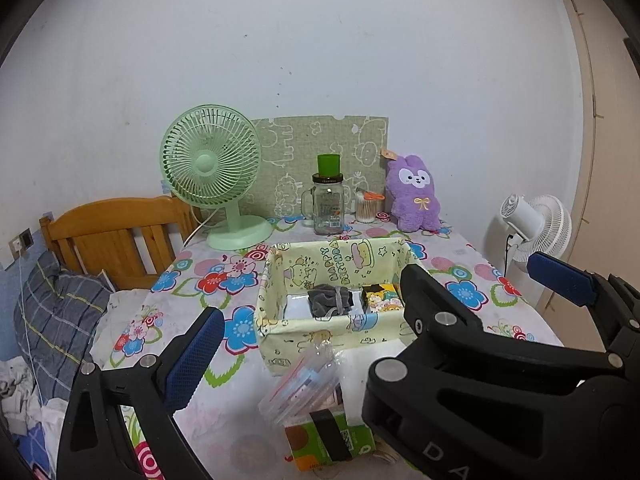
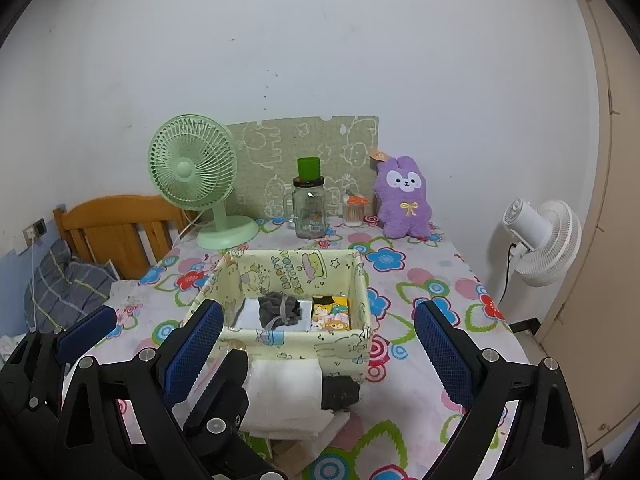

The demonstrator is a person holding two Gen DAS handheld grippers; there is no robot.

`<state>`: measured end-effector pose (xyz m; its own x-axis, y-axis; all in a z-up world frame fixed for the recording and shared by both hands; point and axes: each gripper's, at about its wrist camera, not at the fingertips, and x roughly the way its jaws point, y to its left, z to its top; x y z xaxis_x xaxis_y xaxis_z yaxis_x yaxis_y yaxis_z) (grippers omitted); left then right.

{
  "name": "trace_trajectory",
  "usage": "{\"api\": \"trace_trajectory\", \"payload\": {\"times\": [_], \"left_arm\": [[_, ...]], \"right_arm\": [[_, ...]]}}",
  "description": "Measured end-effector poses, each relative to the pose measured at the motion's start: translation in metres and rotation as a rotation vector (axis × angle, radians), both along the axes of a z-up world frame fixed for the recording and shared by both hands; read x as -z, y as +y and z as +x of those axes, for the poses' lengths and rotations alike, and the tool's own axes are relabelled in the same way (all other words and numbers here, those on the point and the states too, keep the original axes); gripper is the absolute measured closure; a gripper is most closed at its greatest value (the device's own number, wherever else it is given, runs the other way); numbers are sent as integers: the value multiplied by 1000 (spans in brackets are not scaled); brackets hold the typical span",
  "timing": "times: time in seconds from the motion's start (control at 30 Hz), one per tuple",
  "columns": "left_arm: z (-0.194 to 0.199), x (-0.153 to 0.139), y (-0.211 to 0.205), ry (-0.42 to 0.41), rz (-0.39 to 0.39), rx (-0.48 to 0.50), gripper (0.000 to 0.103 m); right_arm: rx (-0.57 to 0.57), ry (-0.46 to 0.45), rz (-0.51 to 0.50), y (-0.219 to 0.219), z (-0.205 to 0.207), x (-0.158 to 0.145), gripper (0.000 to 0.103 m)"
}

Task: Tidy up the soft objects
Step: 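Withdraw both tools up and out of the fabric box, then move both tools toward the white cloth and green tissue pack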

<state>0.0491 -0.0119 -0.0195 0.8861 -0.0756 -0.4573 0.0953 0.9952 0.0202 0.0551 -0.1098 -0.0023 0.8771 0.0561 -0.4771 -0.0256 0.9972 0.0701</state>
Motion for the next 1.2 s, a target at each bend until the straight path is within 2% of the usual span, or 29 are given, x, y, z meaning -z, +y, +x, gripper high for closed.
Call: {"api": "trace_trajectory", "payload": {"times": [0.2,0.43,0.83,1.2], "left_arm": [[-9,8,1,-3,-16,-8,2],[-19,21,1,6,2,-30,2],[-17,51,-1,67,-7,-12,2],[-5,76,5,144,12,-39,2]], "right_arm": [[-5,-4,-12,2,-8,6,5],[-16,10,-2,3,-16,20,5],[-13,64,24,2,-17,52,5],[-42,150,25,11,2,83,7]]}}
